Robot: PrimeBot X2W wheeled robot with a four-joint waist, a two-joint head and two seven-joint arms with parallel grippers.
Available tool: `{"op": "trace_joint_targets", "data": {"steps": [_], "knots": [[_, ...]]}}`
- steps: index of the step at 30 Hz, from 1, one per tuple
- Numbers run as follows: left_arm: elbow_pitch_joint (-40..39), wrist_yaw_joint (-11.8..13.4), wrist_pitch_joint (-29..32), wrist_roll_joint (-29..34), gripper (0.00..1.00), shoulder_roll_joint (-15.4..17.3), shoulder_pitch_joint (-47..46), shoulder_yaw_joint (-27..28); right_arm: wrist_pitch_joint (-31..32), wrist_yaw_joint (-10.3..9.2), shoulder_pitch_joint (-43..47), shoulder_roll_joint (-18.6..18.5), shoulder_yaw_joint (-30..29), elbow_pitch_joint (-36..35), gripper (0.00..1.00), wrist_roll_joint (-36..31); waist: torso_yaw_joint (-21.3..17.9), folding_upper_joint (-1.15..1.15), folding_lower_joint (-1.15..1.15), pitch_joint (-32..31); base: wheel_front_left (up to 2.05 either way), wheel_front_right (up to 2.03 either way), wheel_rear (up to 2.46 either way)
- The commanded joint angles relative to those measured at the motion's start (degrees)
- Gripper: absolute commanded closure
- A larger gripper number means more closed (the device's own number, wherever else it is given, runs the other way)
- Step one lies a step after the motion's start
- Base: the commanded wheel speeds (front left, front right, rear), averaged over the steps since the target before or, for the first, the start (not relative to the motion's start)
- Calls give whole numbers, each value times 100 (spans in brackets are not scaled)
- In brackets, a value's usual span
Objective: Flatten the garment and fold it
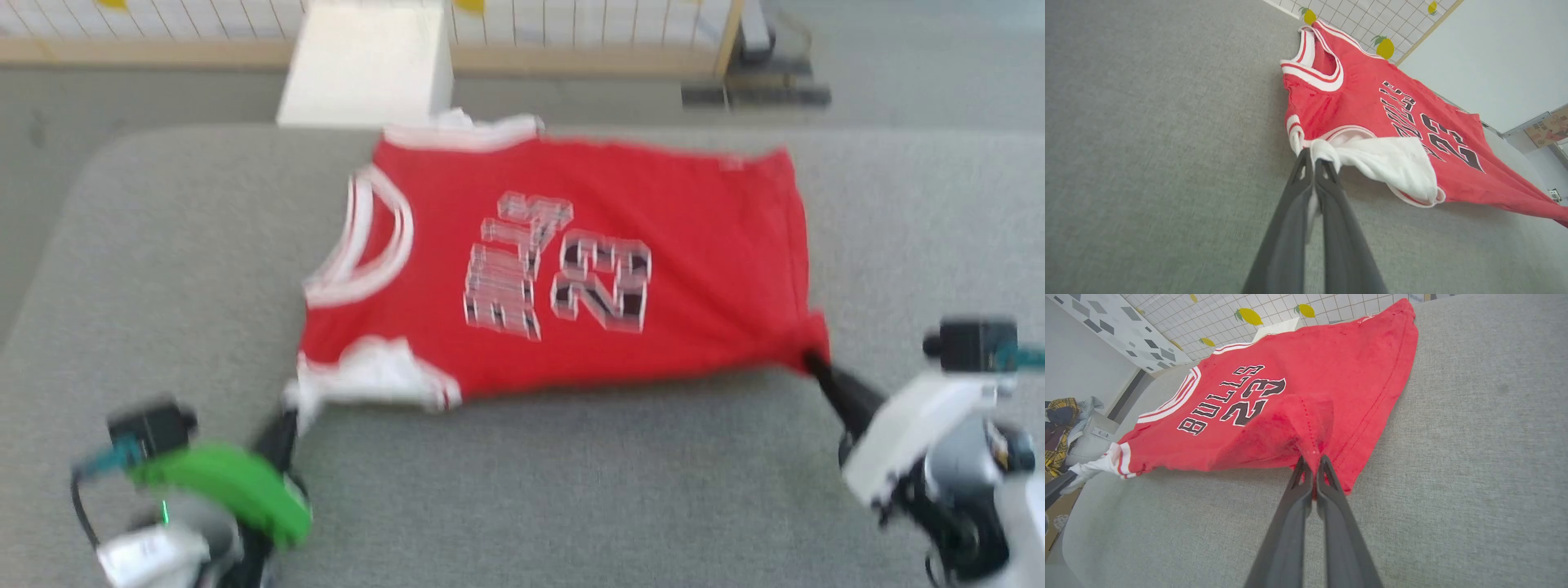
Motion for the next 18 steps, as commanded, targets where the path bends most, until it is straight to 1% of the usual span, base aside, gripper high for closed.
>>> {"op": "trace_joint_targets", "data": {"steps": [1, 4, 8, 10, 15, 16, 18], "knots": [[-125, 125, 98, -87, 100, 78, 275, -29, -39, -8, 201, -12, -19, -63, 100, 0, 140, 0, 1, -593, 0, 0, 0], [-478, 464, 434, -166, 100, 233, 871, -168, 68, -8, 719, -61, -27, -214, 100, 27, 174, 0, 1, -761, 0, 0, 0], [-913, 826, 805, -352, 100, 442, 1523, -237, 298, -8, 1315, -153, -113, -407, 100, -68, 189, 0, 1, -909, 0, 0, 0], [-1105, 989, 975, -451, 100, 545, 1828, -265, 474, -8, 1598, -134, -159, -513, 100, -100, 182, 0, 1, -955, 0, 0, 0], [-1553, 1317, 1298, -710, 100, 722, 2466, -299, 1022, -8, 2181, -54, -306, -785, 100, -96, 148, 0, 1, -1010, 0, 0, 0], [-1815, 1410, 1267, -814, 100, 770, 2718, -208, 1193, -8, 2385, -57, -416, -937, 100, -191, 124, 0, 1, -1002, 0, 0, 0], [-1955, 1435, 1139, -790, 100, 786, 2740, -105, 1204, -8, 2412, 14, -505, -1033, 100, -170, 113, 0, 1, -1004, 0, 0, 0]]}}
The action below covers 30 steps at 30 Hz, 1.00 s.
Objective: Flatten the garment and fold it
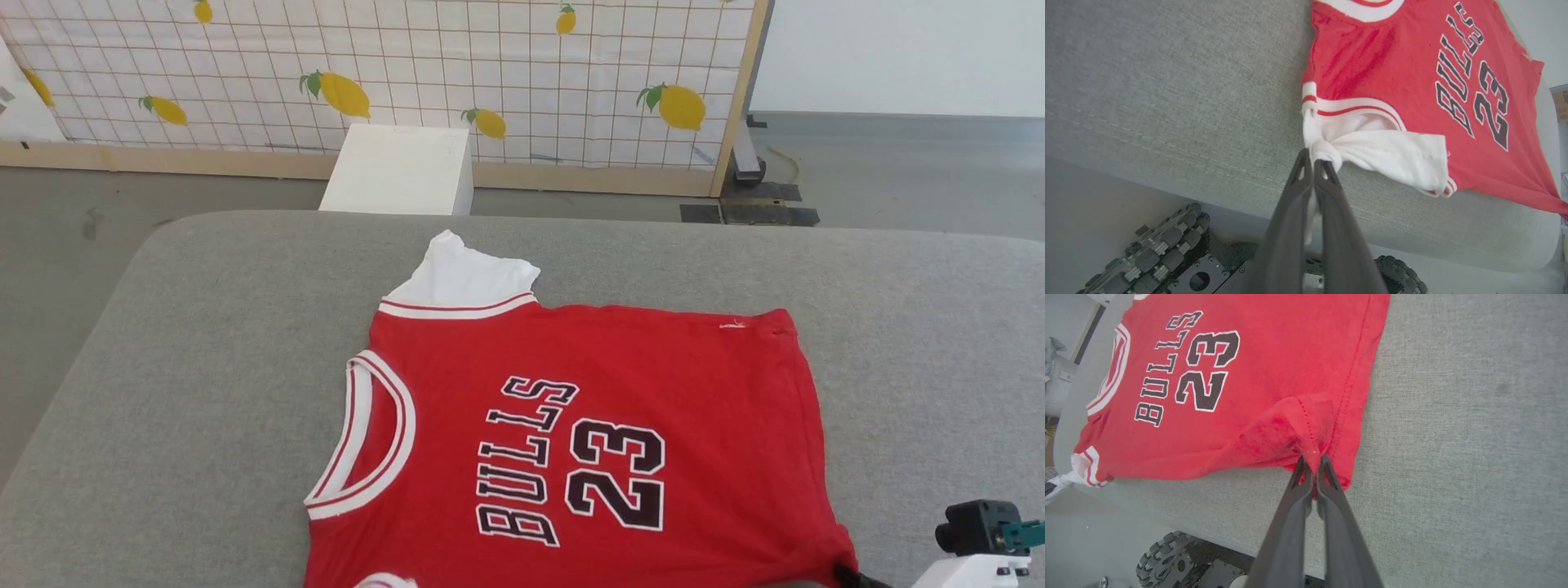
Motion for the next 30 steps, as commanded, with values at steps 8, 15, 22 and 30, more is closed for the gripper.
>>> {"op": "trace_joint_targets", "data": {"steps": [8, 15, 22, 30], "knots": [[-218, -108, -347, 484, 100, 51, -866, 155, 207, -8, -402, 185, -125, -209, 100, -217, -88, 0, 1, 227, 0, 0, 0], [269, -465, -266, 937, 100, -189, -2185, -156, 513, -8, -1077, 427, -193, -104, 100, -710, -131, 0, 1, 870, 0, 0, 0], [972, -880, -517, 1155, 100, -398, -3111, -144, 868, -8, -1781, 589, -103, -24, 100, -1240, -174, 0, 1, 1661, 0, 0, 0], [1777, -1279, -670, 1202, 100, -597, -3621, -214, 1346, -8, -2127, 714, -233, 166, 100, -1613, -119, 0, 1, 2060, 0, 0, 0]]}}
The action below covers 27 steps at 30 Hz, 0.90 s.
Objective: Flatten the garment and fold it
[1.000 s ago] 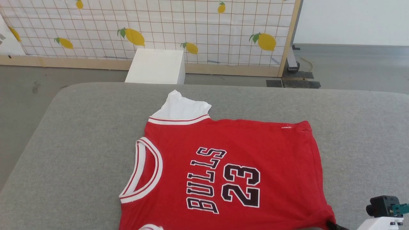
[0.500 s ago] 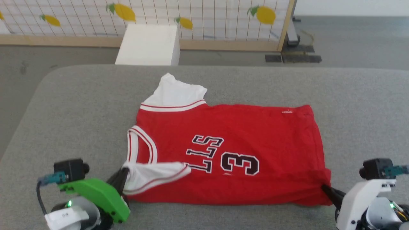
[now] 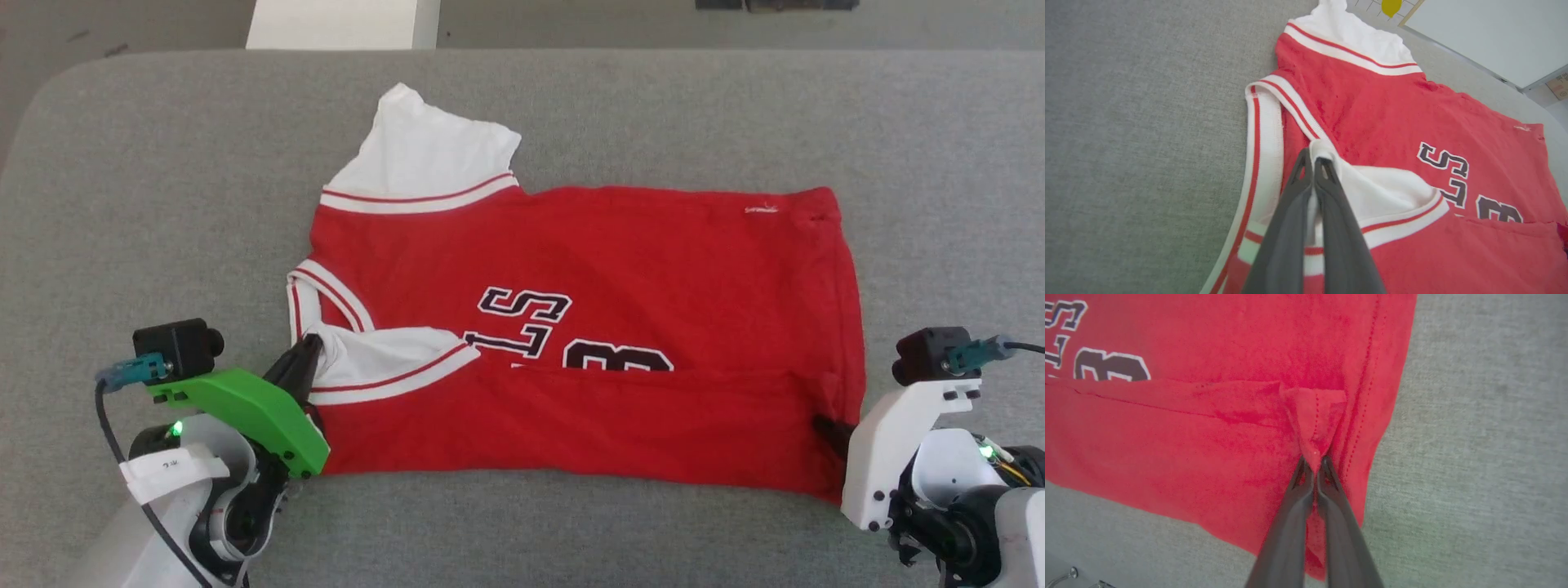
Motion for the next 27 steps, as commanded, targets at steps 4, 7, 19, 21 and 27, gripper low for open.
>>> {"op": "trace_joint_targets", "data": {"steps": [4, 7, 19, 21, 27], "knots": [[417, 28, 74, 85, 100, -51, -184, -74, 201, -8, -71, 53, -49, 57, 100, -129, 39, 0, 0, 193, 0, 0, 0], [576, -3, 86, 21, 48, -115, -201, -75, 239, -8, -27, 99, -88, 54, 82, -119, 45, 0, 0, 108, 0, 0, 0], [22, 708, 520, 631, 0, 524, -23, -326, 194, -8, 491, 214, -691, -515, 0, 333, 212, 0, 0, -643, 0, 0, 0], [-211, 1015, 961, 694, 0, 703, 101, -456, 219, -8, 578, 228, -795, -644, 0, 368, 221, 0, 0, -735, 0, 0, 0], [-1071, 1622, 2221, 358, 0, 961, 526, -712, 297, -8, 696, 283, -971, -880, 0, 409, 159, 0, 0, -788, 0, 0, 0]]}}
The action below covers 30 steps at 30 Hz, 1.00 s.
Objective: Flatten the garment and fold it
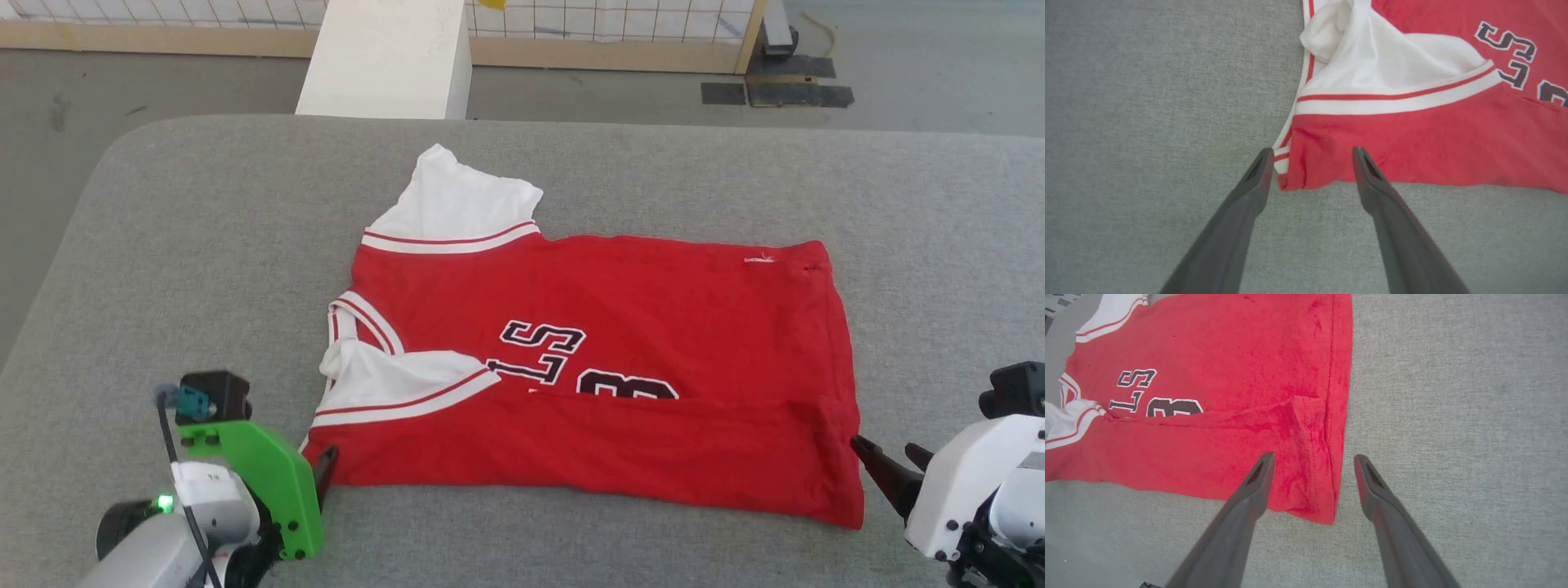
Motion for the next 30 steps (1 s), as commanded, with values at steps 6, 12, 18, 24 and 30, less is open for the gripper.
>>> {"op": "trace_joint_targets", "data": {"steps": [6, 12, 18, 24, 30], "knots": [[-104, 213, 227, 116, 0, 100, 14, -162, 0, -8, 42, 84, 9, -91, 0, 52, -124, 0, 0, 142, 0, 0, 0], [399, 161, 114, 78, 0, -58, -14, -164, -7, -8, 16, 112, 29, -99, 0, 42, -299, 0, 0, 252, 0, 0, 0], [799, -29, 105, -91, 100, -198, 95, -209, 12, -8, 93, 124, 30, -143, 0, 11, -394, 0, 0, 299, 0, 0, 0], [784, -156, -209, -260, 100, -315, 182, -12, 57, -8, 275, -3, 173, -327, 0, -298, -365, 0, 0, 272, 0, 0, 0], [501, -168, -355, -284, 100, -275, 250, 84, 54, -8, 251, -87, 551, -193, 0, -918, -327, 0, 0, 328, 0, 0, 0]]}}
